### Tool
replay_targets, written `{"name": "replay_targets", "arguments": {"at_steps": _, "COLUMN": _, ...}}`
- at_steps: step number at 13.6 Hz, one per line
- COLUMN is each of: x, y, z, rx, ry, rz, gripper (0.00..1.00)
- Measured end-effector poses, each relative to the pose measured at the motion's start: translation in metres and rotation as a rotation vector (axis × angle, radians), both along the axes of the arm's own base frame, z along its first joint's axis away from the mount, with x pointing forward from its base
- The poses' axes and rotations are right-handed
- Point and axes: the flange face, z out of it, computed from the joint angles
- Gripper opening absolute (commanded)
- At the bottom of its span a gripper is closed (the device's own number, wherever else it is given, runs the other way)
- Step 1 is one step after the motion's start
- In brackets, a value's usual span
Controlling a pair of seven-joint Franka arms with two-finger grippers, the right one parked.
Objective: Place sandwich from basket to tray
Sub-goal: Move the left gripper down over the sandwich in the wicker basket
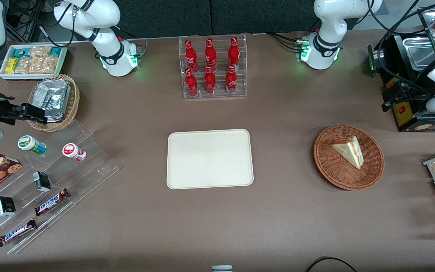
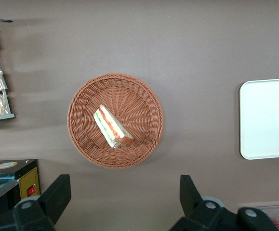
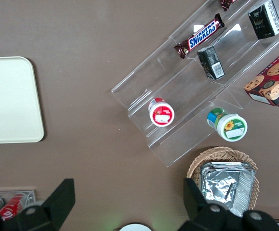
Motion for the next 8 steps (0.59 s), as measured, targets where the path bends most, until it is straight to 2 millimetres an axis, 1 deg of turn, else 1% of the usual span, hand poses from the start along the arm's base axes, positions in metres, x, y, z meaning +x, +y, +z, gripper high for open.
{"name": "replay_targets", "arguments": {"at_steps": 3, "x": 0.0, "y": 0.0, "z": -0.003, "rx": 0.0, "ry": 0.012, "rz": 0.0, "gripper": 1.0}}
{"name": "replay_targets", "arguments": {"at_steps": 4, "x": 0.002, "y": 0.002, "z": -0.009, "rx": 0.0, "ry": 0.025, "rz": 0.003, "gripper": 1.0}}
{"name": "replay_targets", "arguments": {"at_steps": 5, "x": 0.006, "y": 0.006, "z": -0.019, "rx": 0.001, "ry": 0.047, "rz": 0.018, "gripper": 1.0}}
{"name": "replay_targets", "arguments": {"at_steps": 6, "x": 0.013, "y": 0.014, "z": -0.036, "rx": 0.0, "ry": 0.079, "rz": 0.06, "gripper": 1.0}}
{"name": "replay_targets", "arguments": {"at_steps": 8, "x": 0.026, "y": 0.027, "z": -0.076, "rx": 0.003, "ry": 0.15, "rz": 0.2, "gripper": 1.0}}
